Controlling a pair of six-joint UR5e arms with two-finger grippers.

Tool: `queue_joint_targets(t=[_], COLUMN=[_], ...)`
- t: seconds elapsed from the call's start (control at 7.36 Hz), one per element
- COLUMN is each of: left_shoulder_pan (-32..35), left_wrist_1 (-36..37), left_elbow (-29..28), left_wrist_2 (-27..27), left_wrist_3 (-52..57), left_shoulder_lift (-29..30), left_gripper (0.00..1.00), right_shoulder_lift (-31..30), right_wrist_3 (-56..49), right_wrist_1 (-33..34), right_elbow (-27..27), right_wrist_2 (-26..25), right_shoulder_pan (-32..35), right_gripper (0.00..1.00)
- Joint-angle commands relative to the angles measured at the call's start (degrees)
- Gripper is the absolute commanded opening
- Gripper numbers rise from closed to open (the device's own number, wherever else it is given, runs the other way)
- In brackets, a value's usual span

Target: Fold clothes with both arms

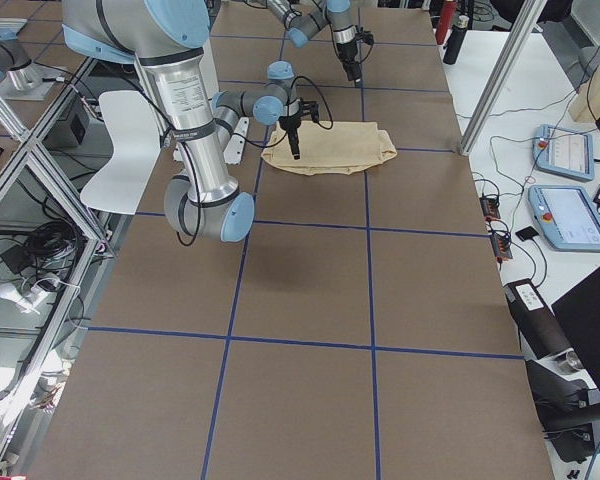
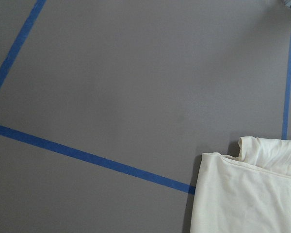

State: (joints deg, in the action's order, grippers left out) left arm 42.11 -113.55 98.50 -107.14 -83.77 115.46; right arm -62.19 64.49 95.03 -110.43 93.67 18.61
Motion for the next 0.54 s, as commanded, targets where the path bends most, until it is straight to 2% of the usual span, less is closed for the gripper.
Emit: queue_joint_targets(t=[0.0, 0.14, 0.41], left_shoulder_pan=[-0.10, -0.10, -0.18], left_wrist_1=[-0.36, -0.44, -0.62], left_elbow=[0.29, 0.21, -0.14], left_wrist_2=[-0.08, -0.08, -0.08], left_wrist_3=[0.19, 0.10, 0.01], left_shoulder_lift=[-1.29, -1.38, -1.38], left_gripper=[1.00, 1.00, 1.00], right_shoulder_lift=[0.49, 1.80, 1.99], right_wrist_3=[-3.84, -4.11, -4.20], right_wrist_1=[0.68, 0.50, 0.76], right_elbow=[2.49, 4.85, 5.84], right_wrist_2=[-1.30, -0.78, 0.10], right_shoulder_pan=[-2.96, -2.96, -3.31], right_gripper=[1.00, 1.00, 1.00])
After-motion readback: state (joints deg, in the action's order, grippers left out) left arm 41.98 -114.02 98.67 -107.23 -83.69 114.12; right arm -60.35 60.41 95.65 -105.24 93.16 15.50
